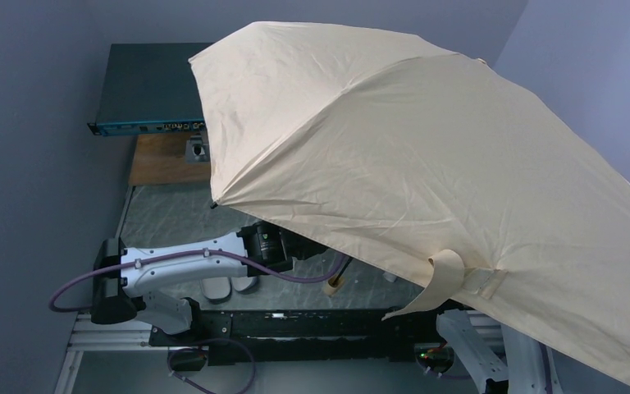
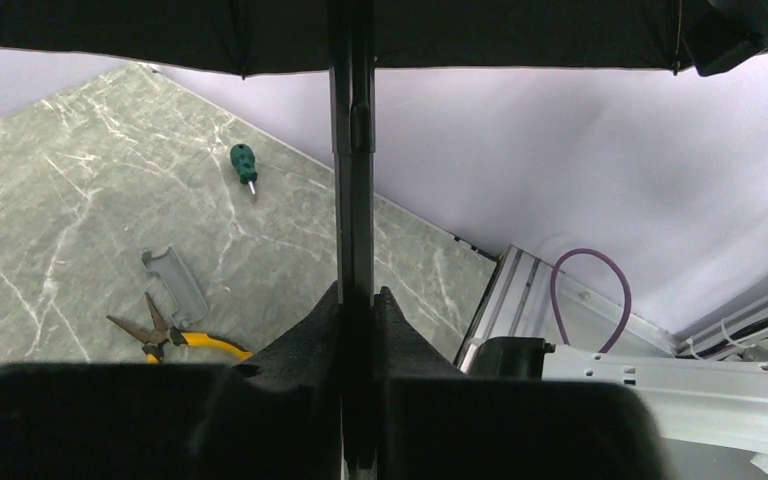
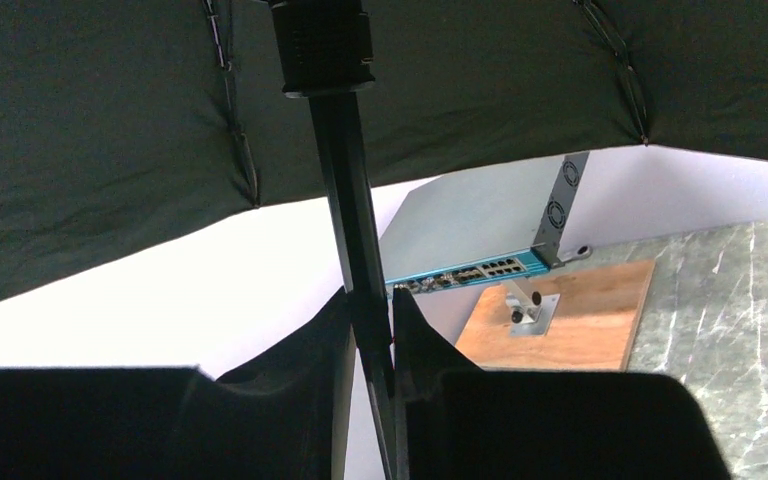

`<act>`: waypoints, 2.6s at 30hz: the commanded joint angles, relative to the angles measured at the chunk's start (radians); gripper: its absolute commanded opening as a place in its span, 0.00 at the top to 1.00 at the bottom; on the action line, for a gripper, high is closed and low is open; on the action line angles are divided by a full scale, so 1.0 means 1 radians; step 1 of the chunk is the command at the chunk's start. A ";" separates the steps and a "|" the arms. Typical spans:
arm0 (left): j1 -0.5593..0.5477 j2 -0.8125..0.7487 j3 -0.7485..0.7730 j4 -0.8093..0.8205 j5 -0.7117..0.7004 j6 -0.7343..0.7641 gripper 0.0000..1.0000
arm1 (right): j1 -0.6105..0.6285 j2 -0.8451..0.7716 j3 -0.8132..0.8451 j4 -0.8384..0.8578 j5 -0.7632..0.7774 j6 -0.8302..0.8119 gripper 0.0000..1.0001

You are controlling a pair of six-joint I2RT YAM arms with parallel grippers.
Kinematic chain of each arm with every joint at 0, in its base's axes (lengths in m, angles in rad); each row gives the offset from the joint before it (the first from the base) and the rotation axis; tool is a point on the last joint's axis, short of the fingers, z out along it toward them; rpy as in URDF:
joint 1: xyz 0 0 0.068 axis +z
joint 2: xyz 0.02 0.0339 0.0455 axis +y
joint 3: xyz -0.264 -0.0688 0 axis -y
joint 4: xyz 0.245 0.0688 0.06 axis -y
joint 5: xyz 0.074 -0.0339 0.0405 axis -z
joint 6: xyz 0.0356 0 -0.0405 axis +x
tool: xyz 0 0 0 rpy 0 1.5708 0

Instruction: Open the umbrella

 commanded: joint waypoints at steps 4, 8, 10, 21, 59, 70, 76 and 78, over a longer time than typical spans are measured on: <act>0.010 -0.031 0.044 0.047 -0.028 0.062 0.30 | 0.007 -0.041 -0.005 0.011 -0.098 -0.004 1.00; 0.012 -0.013 0.100 0.014 -0.003 0.094 0.19 | 0.008 -0.057 -0.021 0.016 -0.119 0.006 1.00; 0.016 0.001 0.139 -0.007 0.017 0.108 0.23 | 0.008 -0.065 -0.031 0.024 -0.125 0.010 1.00; 0.033 0.081 0.254 -0.032 0.078 0.113 0.47 | 0.008 -0.089 -0.051 0.043 -0.168 0.037 1.00; 0.049 0.006 0.150 0.057 -0.009 0.060 1.00 | 0.008 -0.109 -0.054 -0.065 -0.118 -0.028 0.56; 0.049 -0.008 0.110 0.088 0.046 0.077 1.00 | 0.008 -0.044 -0.036 0.000 -0.127 -0.010 0.60; 0.050 -0.009 0.099 0.105 0.083 0.083 1.00 | 0.008 -0.009 -0.040 0.042 -0.153 0.018 0.61; 0.049 -0.003 0.106 0.102 0.094 0.086 1.00 | 0.008 0.001 -0.044 0.082 -0.164 0.030 0.61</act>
